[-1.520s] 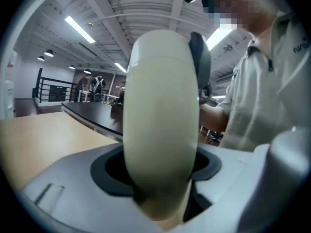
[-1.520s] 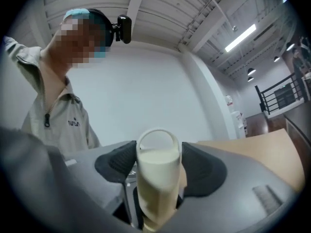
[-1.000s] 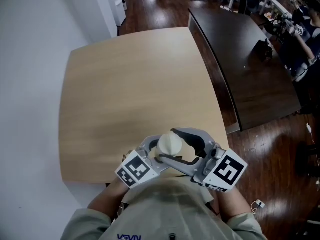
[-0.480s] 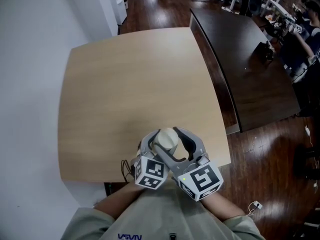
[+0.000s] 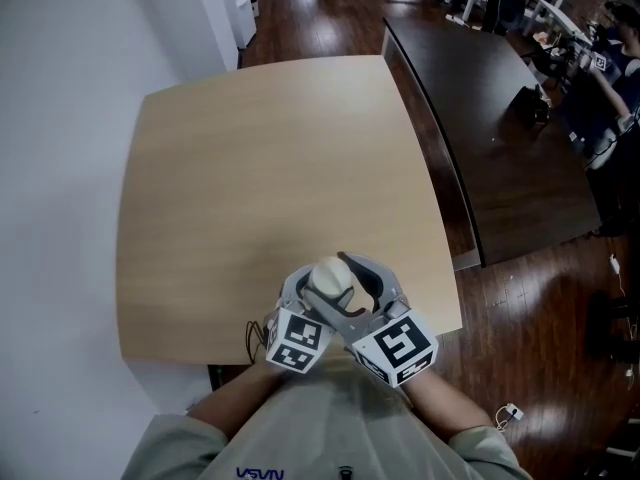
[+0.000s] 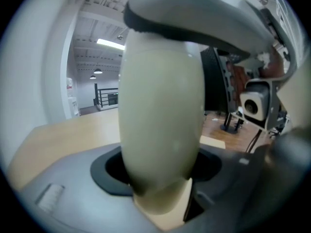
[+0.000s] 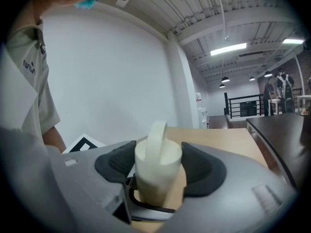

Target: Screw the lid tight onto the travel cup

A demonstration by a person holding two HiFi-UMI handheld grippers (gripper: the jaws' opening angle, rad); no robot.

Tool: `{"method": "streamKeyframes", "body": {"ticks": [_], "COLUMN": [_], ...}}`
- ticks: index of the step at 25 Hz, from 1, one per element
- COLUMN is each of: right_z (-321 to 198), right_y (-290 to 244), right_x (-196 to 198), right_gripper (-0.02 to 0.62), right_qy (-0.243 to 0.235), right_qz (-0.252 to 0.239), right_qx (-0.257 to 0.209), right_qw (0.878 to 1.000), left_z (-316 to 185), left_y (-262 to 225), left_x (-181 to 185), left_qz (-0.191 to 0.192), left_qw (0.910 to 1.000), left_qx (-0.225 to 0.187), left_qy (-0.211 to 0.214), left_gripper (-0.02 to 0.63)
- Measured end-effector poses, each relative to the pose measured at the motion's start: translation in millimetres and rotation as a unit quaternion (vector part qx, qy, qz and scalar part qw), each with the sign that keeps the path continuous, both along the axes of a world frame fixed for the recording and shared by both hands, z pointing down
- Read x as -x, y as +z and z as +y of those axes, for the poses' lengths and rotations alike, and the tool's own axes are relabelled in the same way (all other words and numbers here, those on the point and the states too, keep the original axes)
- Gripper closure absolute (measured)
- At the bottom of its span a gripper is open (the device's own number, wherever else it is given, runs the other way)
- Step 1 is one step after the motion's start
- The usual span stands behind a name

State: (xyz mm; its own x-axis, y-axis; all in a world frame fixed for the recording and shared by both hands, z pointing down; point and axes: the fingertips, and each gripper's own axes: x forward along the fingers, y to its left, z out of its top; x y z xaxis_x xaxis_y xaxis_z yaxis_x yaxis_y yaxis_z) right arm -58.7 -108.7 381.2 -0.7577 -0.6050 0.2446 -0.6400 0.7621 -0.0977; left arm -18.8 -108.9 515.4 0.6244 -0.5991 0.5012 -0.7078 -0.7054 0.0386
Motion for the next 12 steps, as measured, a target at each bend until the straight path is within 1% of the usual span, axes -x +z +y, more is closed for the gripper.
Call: {"method": "streamKeyframes", "body": {"ticks": [3,5,9,12], "right_z": [-3.1,-6.9,-14.2,-16.3], "right_y": [9.2,17.5,35.9,49.2], "right_x": [6.0,6.6,6.0,13.6], "right_gripper": [0.308,0.308,0.308,0.308], "right_qy": [-0.006,-0.006,-0.004,-0.006], "right_qz": [0.011,0.006,0.004,0.012], "right_qx": [-0.016,-0.014,-0.01,-0.013], "right_qw": [1.0,1.0,1.0,1.0], "left_z": [-4.4,-5.6,-9.4,-12.0], "left_y": [10.6,17.9,38.4,49.6], "left_x": [-0.2,-0.2,0.4,2.1], "left_qz": [0.004,0.004,-0.001,-0.014], "left_qw": [0.9998,0.9994,0.9984,0.9968], "left_qx": [0.003,0.006,0.026,0.045], "left_qy": [0.019,0.034,0.049,0.065], "left_gripper": [0.29,0.29,0.288,0.288]}}
